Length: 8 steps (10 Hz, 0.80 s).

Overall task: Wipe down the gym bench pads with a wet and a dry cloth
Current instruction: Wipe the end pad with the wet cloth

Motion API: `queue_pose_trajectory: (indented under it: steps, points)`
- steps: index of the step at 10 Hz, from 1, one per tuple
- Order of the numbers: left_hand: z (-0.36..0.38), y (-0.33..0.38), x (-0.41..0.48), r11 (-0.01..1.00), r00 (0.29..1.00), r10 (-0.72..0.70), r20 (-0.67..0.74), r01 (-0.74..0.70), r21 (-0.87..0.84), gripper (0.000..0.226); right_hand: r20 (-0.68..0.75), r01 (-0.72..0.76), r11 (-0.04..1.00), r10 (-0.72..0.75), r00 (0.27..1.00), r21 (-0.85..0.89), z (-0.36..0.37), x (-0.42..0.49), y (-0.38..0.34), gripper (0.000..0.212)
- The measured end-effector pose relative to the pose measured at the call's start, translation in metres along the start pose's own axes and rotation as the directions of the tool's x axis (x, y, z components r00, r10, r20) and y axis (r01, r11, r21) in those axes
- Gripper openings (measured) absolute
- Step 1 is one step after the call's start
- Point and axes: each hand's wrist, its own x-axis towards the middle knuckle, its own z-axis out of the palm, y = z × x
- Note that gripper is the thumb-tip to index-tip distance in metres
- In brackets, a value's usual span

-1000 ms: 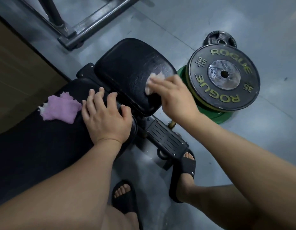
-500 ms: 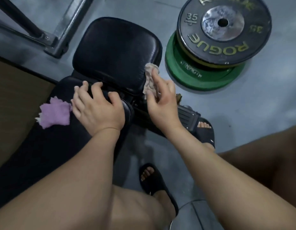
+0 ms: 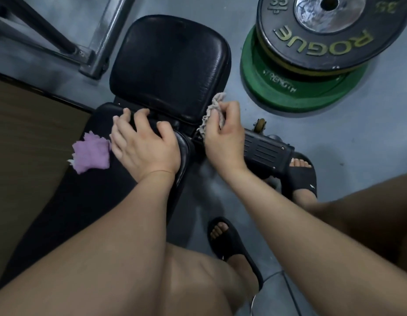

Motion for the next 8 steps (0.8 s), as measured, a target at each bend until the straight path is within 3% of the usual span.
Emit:
queue_pose_trajectory:
  steps: [2, 4, 7, 8]
  points:
    - [0.000, 0.001, -0.001, 1.000, 1.000, -0.004, 0.009, 0.004, 0.000, 0.048, -0.101, -0.033, 0.994, 0.043, 0.994, 0.099, -0.018, 0.067, -0.015, 0.012]
    - [-0.002, 0.001, -0.001, 1.000, 1.000, -0.004, 0.004, 0.004, 0.002, 0.047, 0.052, -0.165, 0.966, 0.158, 0.986, 0.201, 0.002, -0.005, -0.005, 0.013]
    - [-0.001, 0.002, 0.000, 1.000, 1.000, -0.007, 0.003, 0.007, -0.002, 0.046, 0.096, -0.346, 0.879, 0.333, 0.938, 0.329, 0.011, -0.022, -0.007, 0.022]
    - [0.000, 0.001, 0.000, 1.000, 1.000, -0.009, 0.002, 0.009, 0.002, 0.046, 0.046, -0.308, 0.879, 0.313, 0.949, 0.363, 0.003, -0.016, -0.008, 0.021]
